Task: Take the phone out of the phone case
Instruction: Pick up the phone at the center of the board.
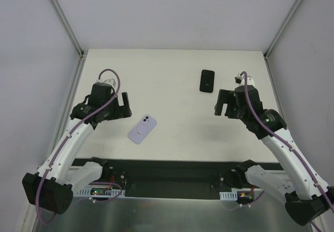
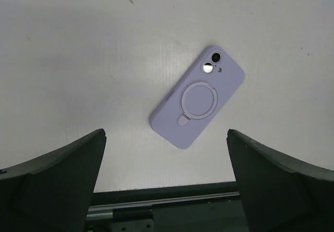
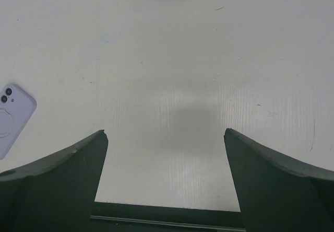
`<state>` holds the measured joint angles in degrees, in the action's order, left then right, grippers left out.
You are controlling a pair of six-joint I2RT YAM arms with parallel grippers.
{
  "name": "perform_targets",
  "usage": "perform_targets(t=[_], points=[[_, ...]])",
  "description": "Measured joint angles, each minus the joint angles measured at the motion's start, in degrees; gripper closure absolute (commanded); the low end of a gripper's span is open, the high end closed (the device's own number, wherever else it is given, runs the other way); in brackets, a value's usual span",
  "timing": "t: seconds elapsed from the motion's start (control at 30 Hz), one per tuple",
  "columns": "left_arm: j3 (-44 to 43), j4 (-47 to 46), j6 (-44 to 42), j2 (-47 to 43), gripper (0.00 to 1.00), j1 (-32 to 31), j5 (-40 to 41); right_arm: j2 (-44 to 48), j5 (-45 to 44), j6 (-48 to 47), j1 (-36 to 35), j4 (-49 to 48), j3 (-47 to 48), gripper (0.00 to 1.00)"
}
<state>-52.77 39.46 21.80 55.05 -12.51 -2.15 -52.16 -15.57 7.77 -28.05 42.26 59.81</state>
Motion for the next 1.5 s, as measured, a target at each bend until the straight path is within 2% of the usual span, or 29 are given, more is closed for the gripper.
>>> perform_targets(t=[0.23, 0.37, 0.6, 0.97, 1.5], points=[[-3.3, 1.4, -2.0, 12.2, 0.01, -13.6, 4.6, 0.4, -0.3, 0.3, 0.0, 0.0, 0.0, 0.04], [-3.9, 1.7, -3.4, 19.4, 0.01, -17.4, 8.6, 1.0, -0.5, 0.4, 0.0, 0.1, 0.0, 0.04], [-4.0, 2.9, -6.7, 27.1, 0.01, -17.5, 9.4, 1.2, -2.4, 0.4, 0.0, 1.5, 0.0, 0.04], [-4.0, 3.3, -11.2, 31.9, 0.01, -19.3, -0.3, 0.5, -3.0, 1.2, 0.0, 1.9, 0.0, 0.04], [-7.0, 3.3, -12.3, 42.4, 0.01, -19.5, 0.8, -0.3, -2.4, 1.9, 0.0, 2.2, 0.0, 0.04]])
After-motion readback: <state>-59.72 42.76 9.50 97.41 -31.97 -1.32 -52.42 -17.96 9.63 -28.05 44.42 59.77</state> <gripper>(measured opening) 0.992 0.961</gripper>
